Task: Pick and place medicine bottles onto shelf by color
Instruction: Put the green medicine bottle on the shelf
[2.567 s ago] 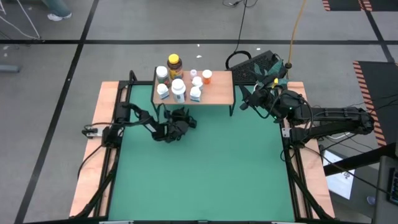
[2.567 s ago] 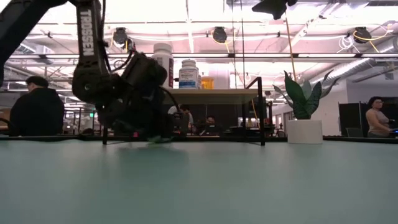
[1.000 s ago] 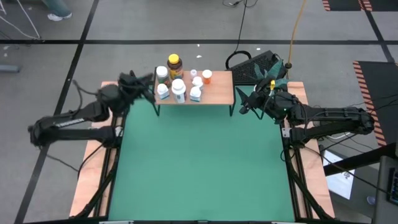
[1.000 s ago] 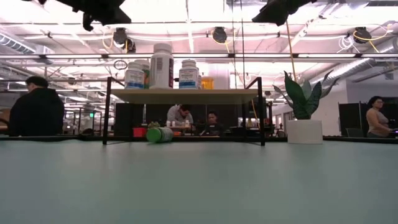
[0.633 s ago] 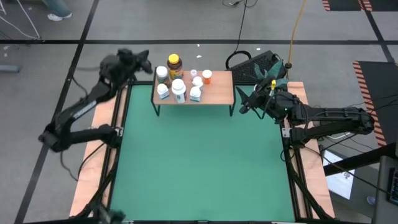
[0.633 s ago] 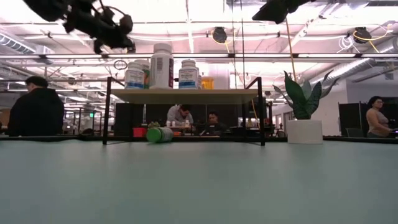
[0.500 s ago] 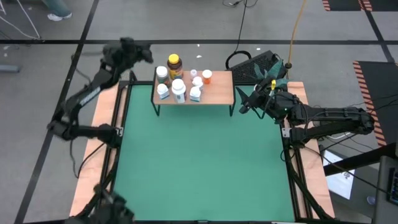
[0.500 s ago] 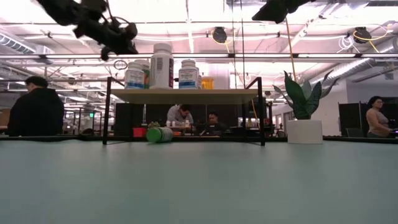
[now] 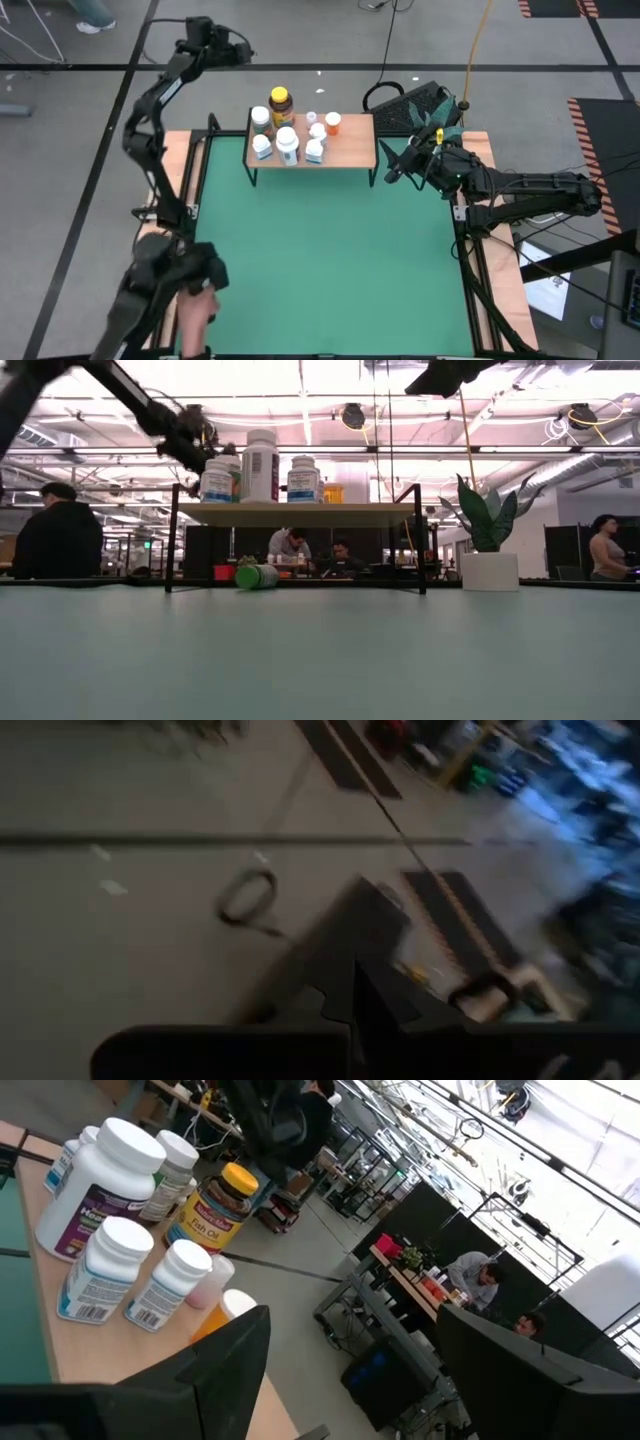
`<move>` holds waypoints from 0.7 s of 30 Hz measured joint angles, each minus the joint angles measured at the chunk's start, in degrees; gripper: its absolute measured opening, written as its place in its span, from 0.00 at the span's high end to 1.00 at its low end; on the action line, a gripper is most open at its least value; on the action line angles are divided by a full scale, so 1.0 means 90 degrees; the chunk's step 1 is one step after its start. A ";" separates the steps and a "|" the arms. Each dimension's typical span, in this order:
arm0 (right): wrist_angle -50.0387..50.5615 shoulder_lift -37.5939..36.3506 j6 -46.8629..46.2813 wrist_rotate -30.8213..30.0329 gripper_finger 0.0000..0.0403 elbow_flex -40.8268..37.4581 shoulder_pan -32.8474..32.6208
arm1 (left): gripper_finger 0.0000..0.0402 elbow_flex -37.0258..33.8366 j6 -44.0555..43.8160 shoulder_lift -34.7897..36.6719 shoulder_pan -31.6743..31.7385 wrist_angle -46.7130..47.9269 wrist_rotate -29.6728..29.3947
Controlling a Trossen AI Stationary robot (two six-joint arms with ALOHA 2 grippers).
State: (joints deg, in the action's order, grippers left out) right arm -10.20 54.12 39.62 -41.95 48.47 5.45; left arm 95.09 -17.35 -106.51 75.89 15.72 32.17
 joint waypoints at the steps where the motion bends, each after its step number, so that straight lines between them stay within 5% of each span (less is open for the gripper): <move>1: 0.0006 0.0001 -0.0001 0.0000 0.30 0.0000 0.0000 | 1.00 0.0211 -0.0042 -0.0252 0.0027 0.0105 0.0293; 8: 0.0001 -0.0001 0.0000 0.0000 0.30 0.0000 0.0000 | 1.00 0.1482 -0.0613 -0.1893 0.0023 0.0632 0.2114; 21: 0.0353 -0.0001 -0.0229 0.0000 0.30 0.0000 -0.0002 | 1.00 0.1584 -0.0312 -0.2121 -0.0465 0.0675 0.1699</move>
State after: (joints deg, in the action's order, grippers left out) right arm -7.03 54.11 37.56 -41.95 48.47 5.43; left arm 109.34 -20.17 -125.60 71.71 21.79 47.46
